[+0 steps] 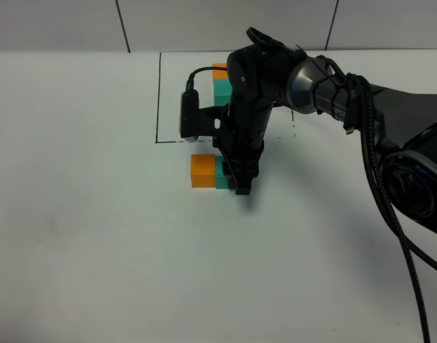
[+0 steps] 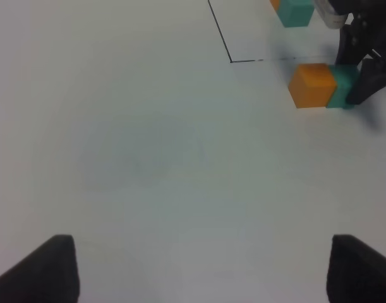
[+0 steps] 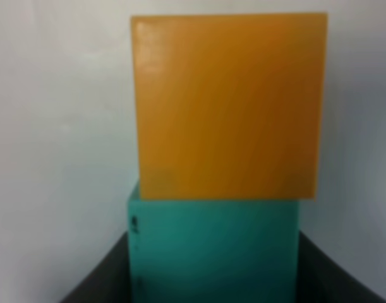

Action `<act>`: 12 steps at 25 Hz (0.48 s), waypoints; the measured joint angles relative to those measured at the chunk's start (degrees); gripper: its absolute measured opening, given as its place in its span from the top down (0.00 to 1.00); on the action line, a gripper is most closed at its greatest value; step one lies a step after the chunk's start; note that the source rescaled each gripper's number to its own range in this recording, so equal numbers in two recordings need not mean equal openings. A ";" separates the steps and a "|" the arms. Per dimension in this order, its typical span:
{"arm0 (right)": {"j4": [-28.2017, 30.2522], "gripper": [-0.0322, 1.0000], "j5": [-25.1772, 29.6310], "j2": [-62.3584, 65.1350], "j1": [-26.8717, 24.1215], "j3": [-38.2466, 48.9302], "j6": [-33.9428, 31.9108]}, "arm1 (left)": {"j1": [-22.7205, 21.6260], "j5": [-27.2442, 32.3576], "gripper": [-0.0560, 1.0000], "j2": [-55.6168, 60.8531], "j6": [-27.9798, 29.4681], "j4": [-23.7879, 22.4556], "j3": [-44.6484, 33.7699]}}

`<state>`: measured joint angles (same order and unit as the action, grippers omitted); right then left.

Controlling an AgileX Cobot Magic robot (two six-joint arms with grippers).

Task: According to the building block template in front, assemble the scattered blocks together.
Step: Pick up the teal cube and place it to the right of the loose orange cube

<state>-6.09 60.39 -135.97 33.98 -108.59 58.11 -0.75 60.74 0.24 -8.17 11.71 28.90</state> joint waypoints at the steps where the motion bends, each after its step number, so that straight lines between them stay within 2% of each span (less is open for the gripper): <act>1: 0.01 0.96 0.00 0.00 0.00 0.00 0.00 | 0.00 0.00 0.16 0.00 0.00 0.00 0.00; 12: 0.06 0.96 0.12 0.00 0.00 -0.01 -0.06 | 0.00 0.00 0.16 0.00 0.00 0.00 0.00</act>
<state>-6.03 60.51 -135.97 33.98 -108.60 58.05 -0.75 60.74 0.24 -8.17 11.71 28.90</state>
